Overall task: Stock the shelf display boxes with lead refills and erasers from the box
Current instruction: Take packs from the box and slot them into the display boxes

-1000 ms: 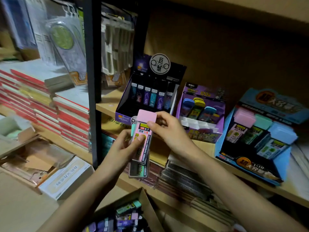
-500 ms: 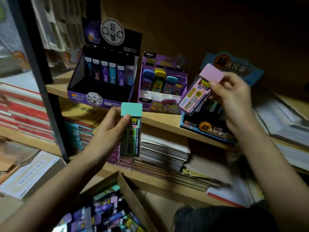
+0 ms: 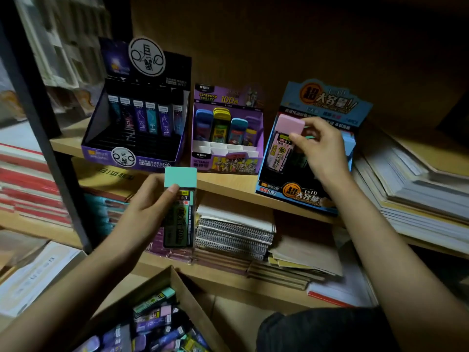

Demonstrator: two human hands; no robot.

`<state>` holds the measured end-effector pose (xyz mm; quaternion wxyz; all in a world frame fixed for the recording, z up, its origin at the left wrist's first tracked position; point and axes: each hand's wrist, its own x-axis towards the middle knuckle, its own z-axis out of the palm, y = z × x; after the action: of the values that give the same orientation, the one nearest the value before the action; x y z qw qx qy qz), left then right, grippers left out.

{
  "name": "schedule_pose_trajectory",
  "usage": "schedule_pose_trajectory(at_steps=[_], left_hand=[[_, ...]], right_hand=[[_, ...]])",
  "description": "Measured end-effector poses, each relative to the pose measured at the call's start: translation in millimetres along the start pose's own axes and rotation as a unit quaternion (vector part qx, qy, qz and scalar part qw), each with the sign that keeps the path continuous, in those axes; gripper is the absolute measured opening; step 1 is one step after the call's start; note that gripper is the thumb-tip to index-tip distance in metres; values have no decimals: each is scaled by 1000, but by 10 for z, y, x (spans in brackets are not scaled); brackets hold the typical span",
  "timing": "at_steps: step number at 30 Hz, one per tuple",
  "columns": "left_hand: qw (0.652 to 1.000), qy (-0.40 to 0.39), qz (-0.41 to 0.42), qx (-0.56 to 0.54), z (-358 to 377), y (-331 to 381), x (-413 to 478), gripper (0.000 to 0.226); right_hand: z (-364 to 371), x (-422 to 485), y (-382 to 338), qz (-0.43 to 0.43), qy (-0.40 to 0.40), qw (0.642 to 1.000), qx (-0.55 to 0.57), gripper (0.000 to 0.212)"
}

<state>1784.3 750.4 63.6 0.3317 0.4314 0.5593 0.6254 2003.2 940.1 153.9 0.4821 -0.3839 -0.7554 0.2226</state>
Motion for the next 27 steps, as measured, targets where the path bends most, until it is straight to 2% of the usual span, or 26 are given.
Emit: schedule_pose_trajectory(at_steps=[10,16,21,23,25,27], left_hand=[[1000,-10,-1,-1,16,37,-12,14],[1000,-8,1,-8,58,55,-20,14],[1000,-6,5,-11,108,64,-37,18],[1000,-8,5,-13,124,64,-45,20],[1000,-12,5,-11,134,71,-51,21],[1000,-18,5,-8,139,81,-58,20]], right_hand=[[-46,7,43,0,1,1000,6,23],[-91,33,82,3,-28,999,-16,21],[31,-11,131,20,-5,999,-26,31],[88,-63,168,-13,21,994,-110,35],[108,-89,199,-70,62,970,-223,34],[87,-80,199,-87,85,956,-265,33]])
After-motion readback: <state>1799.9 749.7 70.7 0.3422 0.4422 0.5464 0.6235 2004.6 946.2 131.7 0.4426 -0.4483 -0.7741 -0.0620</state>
